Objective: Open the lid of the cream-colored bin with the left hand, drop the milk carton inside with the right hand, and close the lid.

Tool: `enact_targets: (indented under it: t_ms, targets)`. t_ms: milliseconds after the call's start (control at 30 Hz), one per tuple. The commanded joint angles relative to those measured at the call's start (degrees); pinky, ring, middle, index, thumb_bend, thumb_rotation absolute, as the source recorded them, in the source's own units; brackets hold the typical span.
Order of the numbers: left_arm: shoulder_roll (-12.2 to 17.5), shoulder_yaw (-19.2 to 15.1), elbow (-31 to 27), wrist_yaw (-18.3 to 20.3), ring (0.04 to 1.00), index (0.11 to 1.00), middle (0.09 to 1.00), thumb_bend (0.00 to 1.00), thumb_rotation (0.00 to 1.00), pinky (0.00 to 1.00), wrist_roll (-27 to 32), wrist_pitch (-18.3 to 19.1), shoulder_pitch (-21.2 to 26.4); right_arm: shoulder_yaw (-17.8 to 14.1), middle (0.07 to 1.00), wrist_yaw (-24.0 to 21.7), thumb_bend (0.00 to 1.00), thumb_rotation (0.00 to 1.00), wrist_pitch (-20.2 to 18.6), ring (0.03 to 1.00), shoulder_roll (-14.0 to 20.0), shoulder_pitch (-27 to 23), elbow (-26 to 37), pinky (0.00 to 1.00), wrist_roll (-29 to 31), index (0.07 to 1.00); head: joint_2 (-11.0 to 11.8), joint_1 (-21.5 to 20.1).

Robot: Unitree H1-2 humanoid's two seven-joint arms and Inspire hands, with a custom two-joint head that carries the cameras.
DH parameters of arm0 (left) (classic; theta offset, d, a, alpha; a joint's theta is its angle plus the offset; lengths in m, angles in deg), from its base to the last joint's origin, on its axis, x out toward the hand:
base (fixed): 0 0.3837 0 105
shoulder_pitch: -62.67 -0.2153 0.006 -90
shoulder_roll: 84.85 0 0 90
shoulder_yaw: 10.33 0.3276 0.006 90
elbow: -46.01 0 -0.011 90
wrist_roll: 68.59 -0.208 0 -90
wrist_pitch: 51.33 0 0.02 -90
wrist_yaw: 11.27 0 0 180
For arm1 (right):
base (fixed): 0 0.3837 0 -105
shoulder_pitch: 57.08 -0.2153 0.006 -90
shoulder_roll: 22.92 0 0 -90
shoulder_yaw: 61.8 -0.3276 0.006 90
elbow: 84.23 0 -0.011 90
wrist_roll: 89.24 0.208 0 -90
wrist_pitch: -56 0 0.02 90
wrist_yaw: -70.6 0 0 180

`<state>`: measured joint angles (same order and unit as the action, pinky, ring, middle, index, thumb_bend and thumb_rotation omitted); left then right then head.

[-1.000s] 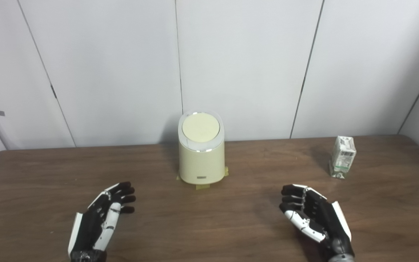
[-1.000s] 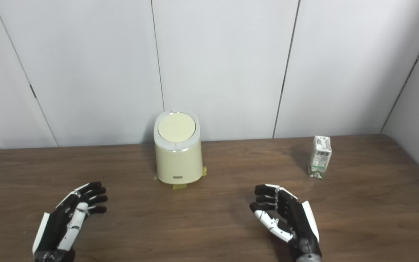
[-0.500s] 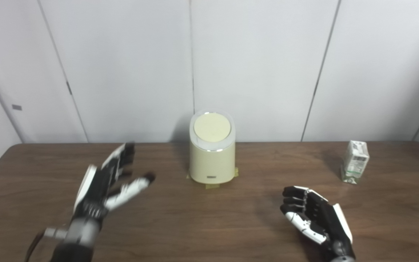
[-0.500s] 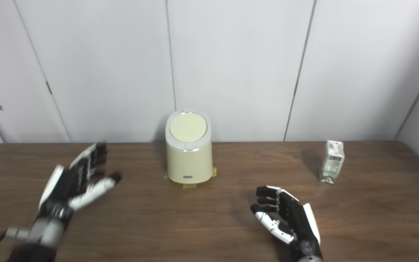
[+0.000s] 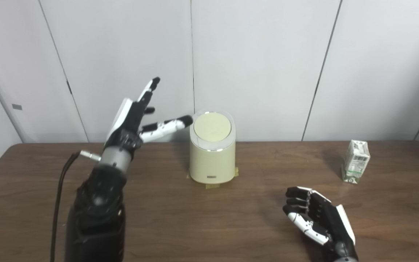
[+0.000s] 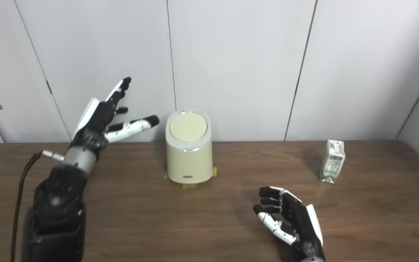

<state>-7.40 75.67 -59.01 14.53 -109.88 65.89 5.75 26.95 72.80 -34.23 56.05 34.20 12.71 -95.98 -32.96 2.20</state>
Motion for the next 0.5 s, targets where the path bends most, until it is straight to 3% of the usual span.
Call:
enact_targets:
  t_ms: [0,233,467]
  targets:
    - [0.08,1.08,2.02,1.36,1.000,1.000,1.000,1.00,0.56,0.99,-6.44,-0.30,5.21,-0.25,0.684,0.04,0.30,0.29,1.06,0.669,0.16,-1.73,1.26,0.59,0.31,0.653,-0.04,0.02]
    - [-2.75,0.59,11.86,0.67,1.000,1.000,1.000,1.00,0.54,1.00,-16.46,-0.31,10.84,-0.20,0.684,-0.21,0.29,0.28,1.24,0.667,0.35,-1.69,1.10,0.59,0.50,0.653,0.21,0.00]
    - [-3.11,2.31,19.36,-2.63,1.000,1.000,1.000,0.97,0.54,1.00,-19.87,-0.31,13.73,-0.10,0.685,-0.51,0.29,0.29,1.35,0.666,0.49,-1.48,1.12,0.58,0.80,0.652,0.22,-0.07]
